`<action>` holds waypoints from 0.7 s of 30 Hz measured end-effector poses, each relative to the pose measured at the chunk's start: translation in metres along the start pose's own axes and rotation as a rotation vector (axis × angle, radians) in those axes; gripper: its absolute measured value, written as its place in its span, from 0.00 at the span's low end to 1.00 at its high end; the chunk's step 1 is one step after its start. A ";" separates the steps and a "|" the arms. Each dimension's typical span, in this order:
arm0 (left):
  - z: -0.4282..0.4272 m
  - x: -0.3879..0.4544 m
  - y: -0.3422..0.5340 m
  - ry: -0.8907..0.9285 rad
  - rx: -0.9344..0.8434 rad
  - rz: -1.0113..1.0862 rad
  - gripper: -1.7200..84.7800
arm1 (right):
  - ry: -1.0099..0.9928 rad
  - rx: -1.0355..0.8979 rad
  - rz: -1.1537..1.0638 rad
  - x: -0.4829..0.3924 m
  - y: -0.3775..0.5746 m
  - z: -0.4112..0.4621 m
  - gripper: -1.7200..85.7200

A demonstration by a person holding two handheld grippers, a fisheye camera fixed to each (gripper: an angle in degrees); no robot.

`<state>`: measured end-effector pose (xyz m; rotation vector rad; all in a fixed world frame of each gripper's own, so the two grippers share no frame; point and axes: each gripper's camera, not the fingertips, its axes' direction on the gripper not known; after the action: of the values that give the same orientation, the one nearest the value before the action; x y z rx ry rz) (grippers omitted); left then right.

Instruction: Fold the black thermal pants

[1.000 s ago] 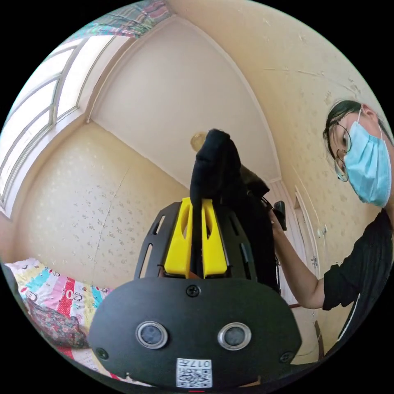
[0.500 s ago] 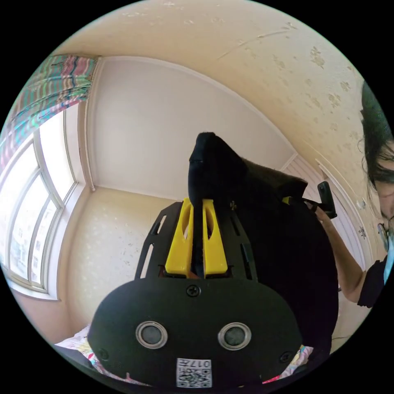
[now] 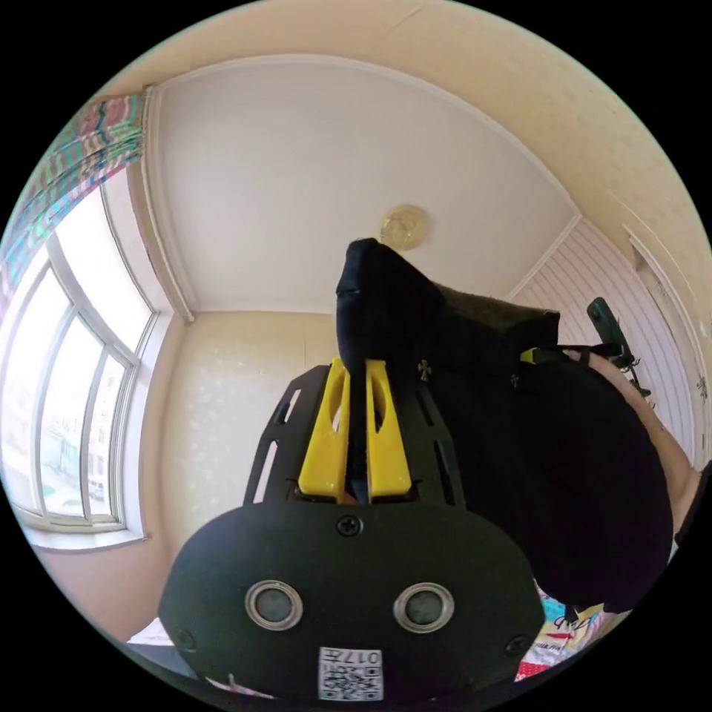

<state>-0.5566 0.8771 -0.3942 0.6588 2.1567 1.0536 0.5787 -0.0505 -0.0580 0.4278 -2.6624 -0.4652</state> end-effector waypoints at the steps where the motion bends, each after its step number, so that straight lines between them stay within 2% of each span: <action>1: 0.064 0.001 0.016 -0.046 -0.041 0.040 0.06 | 0.044 -0.032 0.056 0.045 -0.005 0.049 0.06; 2: 0.102 0.001 0.026 -0.066 -0.065 0.059 0.07 | 0.114 -0.044 0.069 0.091 -0.008 0.099 0.07; 3: 0.180 -0.005 0.050 -0.070 -0.119 0.089 0.07 | 0.161 -0.052 0.068 0.113 -0.006 0.123 0.08; 4: 0.256 -0.020 0.081 -0.042 -0.238 0.096 0.09 | 0.298 -0.064 0.118 0.154 0.008 0.163 0.11; 5: 0.291 -0.030 0.099 -0.035 -0.346 0.090 0.10 | 0.413 -0.076 0.222 0.192 0.031 0.191 0.14; 6: 0.348 -0.051 0.137 -0.078 -0.579 0.068 0.12 | 0.425 -0.056 0.261 0.207 0.046 0.201 0.15; 7: 0.381 -0.069 0.178 -0.156 -0.703 0.069 0.13 | 0.401 0.017 0.323 0.234 0.080 0.218 0.16; 8: 0.388 -0.077 0.197 -0.179 -0.707 0.072 0.12 | 0.339 0.045 0.362 0.260 0.118 0.237 0.17; 9: 0.391 -0.089 0.239 -0.149 -0.672 0.096 0.12 | 0.296 0.026 0.369 0.272 0.138 0.248 0.17; 11: 0.389 -0.093 0.312 -0.040 -0.707 0.198 0.12 | 0.155 -0.187 0.348 0.306 0.239 0.291 0.17; 12: 0.382 -0.090 0.369 0.010 -0.804 0.280 0.13 | 0.141 -0.246 0.345 0.311 0.269 0.299 0.17; 14: 0.353 -0.084 0.457 0.107 -0.972 0.338 0.15 | 0.097 -0.426 0.353 0.313 0.406 0.306 0.16; 16: 0.277 -0.074 0.558 0.334 -1.126 0.287 0.15 | 0.053 -0.531 0.415 0.304 0.513 0.292 0.16; 19: 0.176 -0.057 0.637 0.492 -1.296 0.146 0.16 | 0.065 -0.688 0.567 0.273 0.652 0.248 0.16; 21: 0.130 -0.050 0.654 0.532 -1.356 0.018 0.16 | 0.107 -0.728 0.621 0.251 0.694 0.215 0.17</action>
<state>-0.3280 1.2702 0.0965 -0.2868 1.2359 2.4468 0.1107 0.5377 0.1029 -0.5504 -2.1486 -1.0803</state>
